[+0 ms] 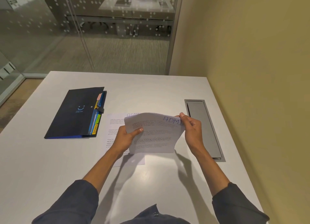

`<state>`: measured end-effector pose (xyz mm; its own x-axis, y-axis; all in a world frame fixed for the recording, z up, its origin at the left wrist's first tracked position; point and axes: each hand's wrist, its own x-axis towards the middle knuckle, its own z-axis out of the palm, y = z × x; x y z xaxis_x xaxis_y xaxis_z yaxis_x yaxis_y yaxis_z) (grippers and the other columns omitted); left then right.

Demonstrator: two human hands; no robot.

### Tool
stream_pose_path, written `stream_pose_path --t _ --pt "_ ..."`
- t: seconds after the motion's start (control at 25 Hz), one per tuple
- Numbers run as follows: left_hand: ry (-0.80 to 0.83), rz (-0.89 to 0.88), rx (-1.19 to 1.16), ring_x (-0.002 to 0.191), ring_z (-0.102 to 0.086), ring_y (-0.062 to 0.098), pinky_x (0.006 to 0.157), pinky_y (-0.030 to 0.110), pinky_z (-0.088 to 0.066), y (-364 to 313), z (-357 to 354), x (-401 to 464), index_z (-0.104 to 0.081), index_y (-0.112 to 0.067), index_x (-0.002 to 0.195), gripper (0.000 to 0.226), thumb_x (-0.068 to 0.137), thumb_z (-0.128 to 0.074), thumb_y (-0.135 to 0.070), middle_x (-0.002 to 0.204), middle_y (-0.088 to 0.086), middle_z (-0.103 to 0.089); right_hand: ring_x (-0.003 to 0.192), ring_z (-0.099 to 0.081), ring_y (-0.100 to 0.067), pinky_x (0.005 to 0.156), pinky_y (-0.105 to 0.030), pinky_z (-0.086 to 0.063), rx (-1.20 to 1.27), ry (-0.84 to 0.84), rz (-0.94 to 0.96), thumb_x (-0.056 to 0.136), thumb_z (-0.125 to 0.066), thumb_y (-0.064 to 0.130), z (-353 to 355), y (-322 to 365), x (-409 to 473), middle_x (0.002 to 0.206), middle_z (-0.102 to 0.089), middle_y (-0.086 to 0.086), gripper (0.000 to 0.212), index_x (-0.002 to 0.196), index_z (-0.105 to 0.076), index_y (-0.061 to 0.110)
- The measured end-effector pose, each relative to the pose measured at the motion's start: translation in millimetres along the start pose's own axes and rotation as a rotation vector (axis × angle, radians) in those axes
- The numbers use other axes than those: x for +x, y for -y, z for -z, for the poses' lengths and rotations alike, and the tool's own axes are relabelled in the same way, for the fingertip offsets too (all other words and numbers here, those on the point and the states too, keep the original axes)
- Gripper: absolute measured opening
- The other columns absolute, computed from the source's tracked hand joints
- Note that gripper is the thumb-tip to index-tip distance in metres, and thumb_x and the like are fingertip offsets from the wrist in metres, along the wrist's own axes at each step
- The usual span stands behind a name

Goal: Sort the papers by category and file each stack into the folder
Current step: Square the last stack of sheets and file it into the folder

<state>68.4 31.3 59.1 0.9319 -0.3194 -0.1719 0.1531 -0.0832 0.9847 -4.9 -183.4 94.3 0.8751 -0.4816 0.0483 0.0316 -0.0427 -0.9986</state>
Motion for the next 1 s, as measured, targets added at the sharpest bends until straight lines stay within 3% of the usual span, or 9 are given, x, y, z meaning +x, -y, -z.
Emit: stream_pose_path --t 0.16,0.24,0.36,0.56,0.68,0.84,1.0 --pt "-0.017 -0.010 -0.002 0.074 -0.067 -0.005 0.060 0.011 -0.051 2 -2 -1 -0.066 -0.029 0.094 0.020 0.088 -0.066 -0.010 0.082 -0.021 -0.073 0.072 -0.060 -0.006 0.067 -0.009 -0.043 0.037 0.004 0.013 0.101 -0.051 0.020 0 1 -2 0.080 -0.072 0.001 0.032 0.084 -0.076 0.008" --pt "-0.029 -0.015 -0.018 0.073 -0.067 -0.005 0.060 0.010 -0.050 2 -1 0 -0.066 -0.028 0.094 0.019 0.088 -0.066 -0.009 0.081 -0.021 -0.073 0.078 -0.064 -0.006 0.069 -0.010 -0.046 0.050 0.057 0.000 0.095 -0.061 0.020 6 -1 -4 0.090 -0.073 0.000 0.021 0.092 -0.075 0.004" --pt "-0.058 -0.021 -0.045 0.073 -0.068 -0.004 0.060 0.010 -0.050 1 0 2 -0.067 -0.026 0.093 0.017 0.088 -0.067 -0.010 0.080 -0.020 -0.073 0.083 -0.070 -0.011 0.068 -0.017 -0.052 -0.040 0.151 -0.089 0.084 -0.075 0.014 10 -14 -5 0.094 -0.076 0.004 0.016 0.100 -0.074 0.013" --pt "-0.080 -0.020 -0.056 0.072 -0.068 -0.002 0.057 0.012 -0.051 0 2 4 -0.067 -0.026 0.095 0.013 0.088 -0.067 -0.015 0.080 -0.015 -0.073 0.078 -0.071 -0.007 0.065 -0.016 -0.052 -0.081 0.112 -0.105 0.086 -0.072 0.008 5 -30 -3 0.093 -0.076 0.005 0.017 0.102 -0.075 0.011" --pt "-0.036 0.043 -0.032 0.073 -0.069 0.002 0.058 0.015 -0.052 12 4 2 -0.068 -0.024 0.098 0.014 0.086 -0.070 -0.017 0.083 -0.012 -0.074 0.080 -0.071 -0.004 0.066 -0.016 -0.052 -0.174 0.158 -0.148 0.085 -0.074 0.012 6 -43 -5 0.095 -0.074 0.009 0.018 0.103 -0.073 0.019" --pt "-0.065 0.116 -0.013 0.081 -0.071 0.008 0.061 0.016 -0.054 29 5 1 -0.069 -0.022 0.101 0.015 0.087 -0.069 -0.020 0.085 -0.012 -0.075 0.091 -0.069 -0.017 0.069 -0.016 -0.053 -0.426 0.260 -0.241 0.092 -0.066 0.020 7 -72 -7 0.107 -0.072 -0.001 0.027 0.117 -0.069 0.010" --pt "-0.112 0.145 -0.110 0.079 -0.073 0.014 0.066 0.025 -0.059 19 5 9 -0.069 -0.013 0.105 0.018 0.087 -0.069 -0.016 0.086 -0.004 -0.076 0.086 -0.073 -0.017 0.067 -0.019 -0.054 -0.221 0.108 -0.243 0.096 -0.061 0.019 -5 -76 -12 0.097 -0.075 0.000 0.018 0.106 -0.071 0.007"
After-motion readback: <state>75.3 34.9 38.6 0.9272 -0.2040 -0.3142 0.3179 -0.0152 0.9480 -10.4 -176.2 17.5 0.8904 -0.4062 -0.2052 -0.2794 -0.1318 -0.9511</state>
